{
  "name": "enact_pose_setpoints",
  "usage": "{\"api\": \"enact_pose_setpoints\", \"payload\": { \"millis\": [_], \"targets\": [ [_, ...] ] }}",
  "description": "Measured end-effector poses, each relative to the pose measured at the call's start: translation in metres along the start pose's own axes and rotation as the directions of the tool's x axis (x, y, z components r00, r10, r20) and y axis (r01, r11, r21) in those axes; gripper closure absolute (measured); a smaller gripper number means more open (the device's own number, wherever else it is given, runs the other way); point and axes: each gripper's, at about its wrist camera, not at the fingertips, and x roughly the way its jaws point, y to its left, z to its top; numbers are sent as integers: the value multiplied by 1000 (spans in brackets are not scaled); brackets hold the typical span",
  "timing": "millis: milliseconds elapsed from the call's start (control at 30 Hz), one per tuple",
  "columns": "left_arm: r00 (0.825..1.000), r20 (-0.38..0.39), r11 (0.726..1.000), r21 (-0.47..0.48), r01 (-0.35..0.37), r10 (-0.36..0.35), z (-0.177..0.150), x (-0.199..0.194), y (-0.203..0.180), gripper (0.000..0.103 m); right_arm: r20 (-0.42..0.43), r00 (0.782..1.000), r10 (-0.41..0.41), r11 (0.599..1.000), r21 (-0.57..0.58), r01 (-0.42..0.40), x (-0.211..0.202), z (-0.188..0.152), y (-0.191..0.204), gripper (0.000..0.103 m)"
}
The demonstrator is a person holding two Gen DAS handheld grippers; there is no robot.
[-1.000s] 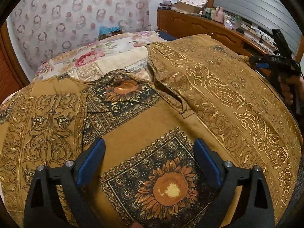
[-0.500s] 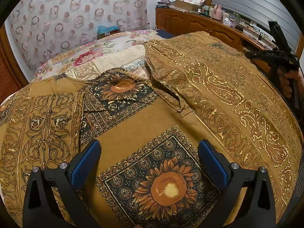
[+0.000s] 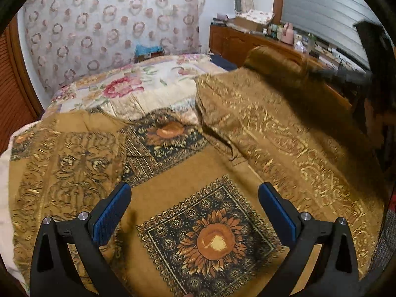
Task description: Fold small clothes
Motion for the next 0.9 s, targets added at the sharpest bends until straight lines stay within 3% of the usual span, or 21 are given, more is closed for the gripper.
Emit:
{"api": "enact_pose_setpoints", "payload": {
  "millis": [133, 267, 367, 467, 633, 800, 867, 900],
  "targets": [
    [999, 43, 1000, -8, 23, -22, 3, -17, 1, 0, -87, 995, 40, 999, 24, -38, 7, -20, 17, 77],
    [996, 75, 998, -18, 57, -55, 4, -29, 5, 0, -108, 992, 62, 996, 68, -55, 2, -29, 11, 58],
    [994, 92, 997, -30, 69, -66, 4, -33, 6, 0, -90, 994, 59, 993, 107, -49, -4, -25, -2, 57],
    [994, 97, 997, -45, 63, -58, 6, -35, 8, 0, -91, 995, 29, 983, 183, -12, 4, -14, -20, 57],
    [995, 95, 997, -68, 44, -37, 1, -38, 15, 0, -111, 991, 73, 928, 371, -27, 45, -6, -49, 57],
    [997, 78, 996, -88, 24, -17, -7, -38, 24, 0, -200, 978, 52, 910, 412, 35, 92, 1, -65, 58],
    [997, 75, 995, -97, 16, -9, -9, -38, 29, 0, -209, 976, 60, 911, 411, 32, 101, 3, -64, 79],
    [997, 74, 995, -103, 14, -6, -11, -39, 31, 0, -199, 979, 50, 916, 399, 34, 101, 6, -61, 83]
  ]
}}
